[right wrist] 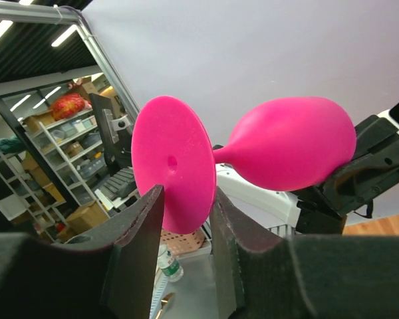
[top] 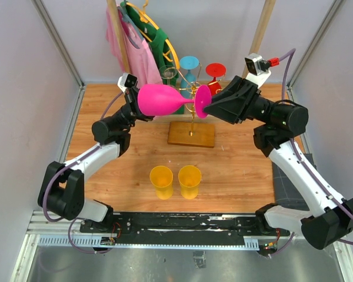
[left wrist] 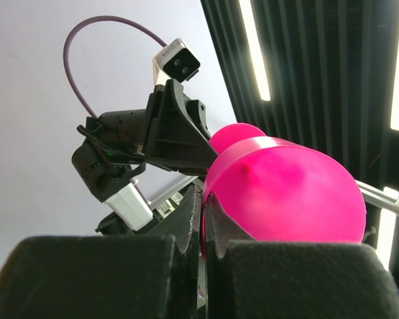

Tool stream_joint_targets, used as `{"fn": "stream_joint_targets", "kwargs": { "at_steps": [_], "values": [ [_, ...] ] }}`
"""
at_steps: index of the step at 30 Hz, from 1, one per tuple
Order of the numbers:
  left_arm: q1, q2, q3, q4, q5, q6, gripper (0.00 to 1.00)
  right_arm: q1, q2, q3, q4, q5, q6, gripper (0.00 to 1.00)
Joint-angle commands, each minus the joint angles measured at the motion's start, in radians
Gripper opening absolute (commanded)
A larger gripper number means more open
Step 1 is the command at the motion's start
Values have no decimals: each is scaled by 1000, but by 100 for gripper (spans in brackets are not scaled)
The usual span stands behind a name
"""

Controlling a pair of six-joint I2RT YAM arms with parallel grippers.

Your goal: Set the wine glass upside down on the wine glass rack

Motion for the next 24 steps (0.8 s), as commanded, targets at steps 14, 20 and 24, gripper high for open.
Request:
{"fn": "stream_joint_targets", "kwargs": {
  "at_steps": [14,20,24],
  "values": [
    [6,7,34,264,-14,-171,40,31,-8,37,151,55,71,1],
    [9,20,17,262,1,-143,48,31,-15,61,168,55,91,1],
    [44,29,-11,258,29,-121,55,30,-42,89,116,43,46,1]
  ]
}}
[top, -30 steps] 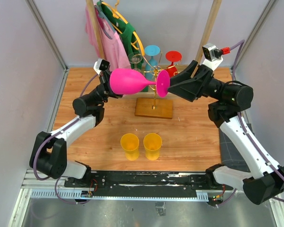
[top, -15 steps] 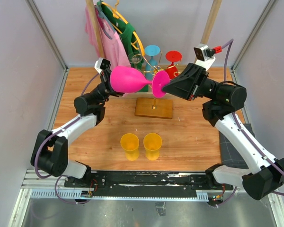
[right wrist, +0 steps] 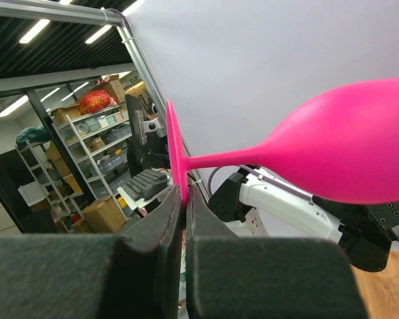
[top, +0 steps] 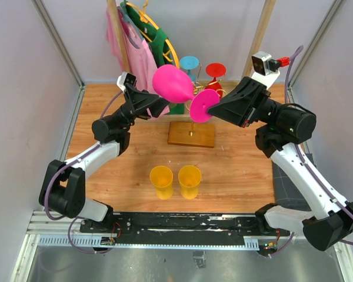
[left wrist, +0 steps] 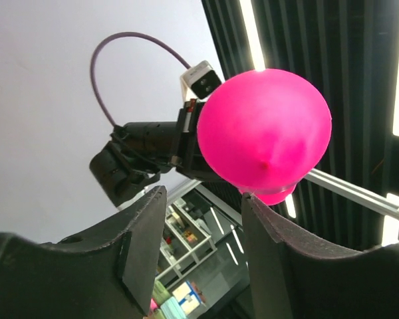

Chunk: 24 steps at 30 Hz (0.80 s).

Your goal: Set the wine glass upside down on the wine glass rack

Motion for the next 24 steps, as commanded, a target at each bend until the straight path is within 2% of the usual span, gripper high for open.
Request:
{"fn": "stream_joint_targets", "kwargs": {
  "at_steps": [1,7,10,14,17,20,24],
  "values": [
    [44,7,-34,254,50,-114,56,-4,-51,62,-60,20,-98,1],
    [110,-34,-90,214,91,-72,55,-5,-186,149,-662,68,-538,1],
    [127,-63,-92,168,118,-41,54,-4,-221,225,-959,156,-743,1],
    [133,-122,-75,14,174,68,54,-9,-227,313,-1286,344,-925,1],
    [134,-185,-46,-198,217,204,54,-26,-204,375,-1467,489,-994,1],
    [134,-253,9,-487,253,395,53,-71,-178,395,-1558,577,-996,1],
    [135,-329,95,-843,246,657,53,-198,-137,377,-1603,551,-882,1]
  ]
}}
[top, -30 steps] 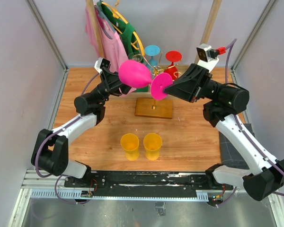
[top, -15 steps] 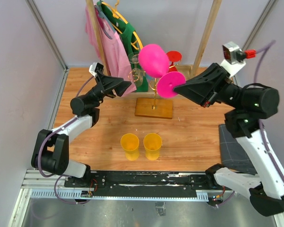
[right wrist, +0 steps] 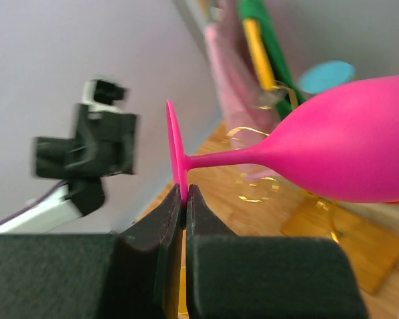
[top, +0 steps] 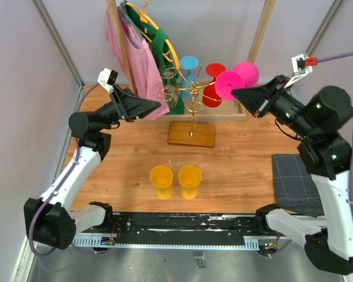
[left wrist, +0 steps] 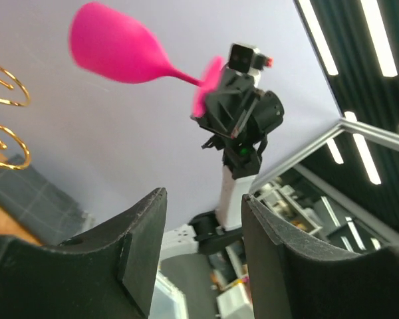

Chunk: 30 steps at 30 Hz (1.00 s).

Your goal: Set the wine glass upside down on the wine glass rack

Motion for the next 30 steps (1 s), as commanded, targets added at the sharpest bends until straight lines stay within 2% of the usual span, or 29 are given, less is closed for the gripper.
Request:
{"fn": "stream_joint_targets", "kwargs": {
  "at_steps": [1,5,13,19,30],
  "values": [
    [8,-79,97,-427,30,329,53,-158,61,-19,-150,26,79,1],
    [10,-107,102,-460,35,330,53,-291,80,-131,-47,-96,224,1],
    [11,-147,95,-524,27,367,53,-399,114,-242,92,-177,364,1],
    [11,-152,93,-531,25,368,52,-409,165,-300,219,-229,453,1],
    [12,-160,79,-543,23,373,52,-402,244,-302,305,-289,510,1]
  ]
}}
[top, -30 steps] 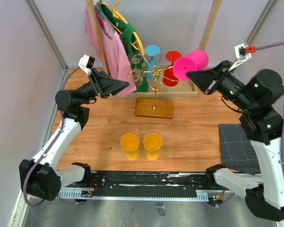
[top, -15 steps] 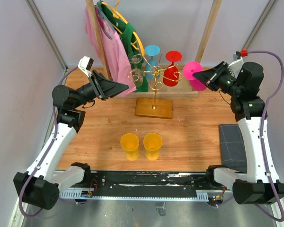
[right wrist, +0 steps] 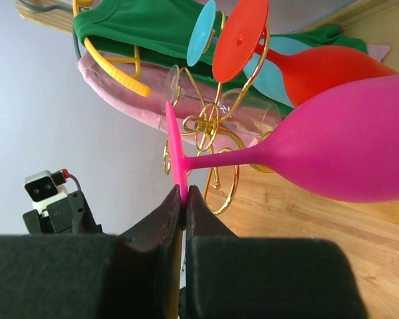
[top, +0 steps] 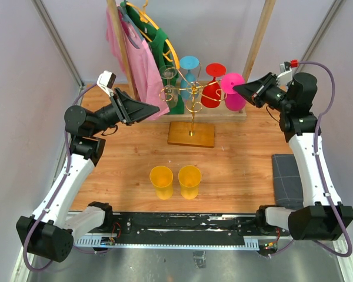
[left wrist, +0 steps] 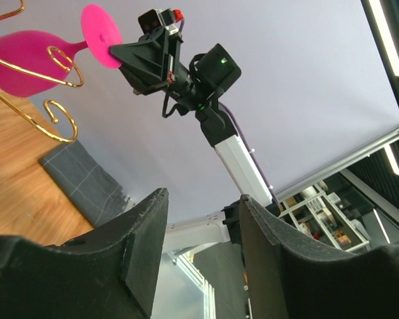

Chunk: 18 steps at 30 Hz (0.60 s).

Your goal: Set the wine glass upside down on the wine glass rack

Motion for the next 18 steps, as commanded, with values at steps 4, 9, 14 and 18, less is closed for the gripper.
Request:
{"fn": "stream_joint_targets", "kwargs": {
  "at_steps": [4,9,14,18],
  "values": [
    [7,-19,-9,-3,9,19,51,3,43,19,100,-61,63,1],
    [7,-20,-10,-9,10,25,51,31,79,48,92,-67,61,1],
    [7,-20,-8,-14,12,32,51,49,104,74,83,-73,50,1],
    [7,-20,-8,-22,13,40,51,69,128,108,61,-85,37,1]
  ]
}}
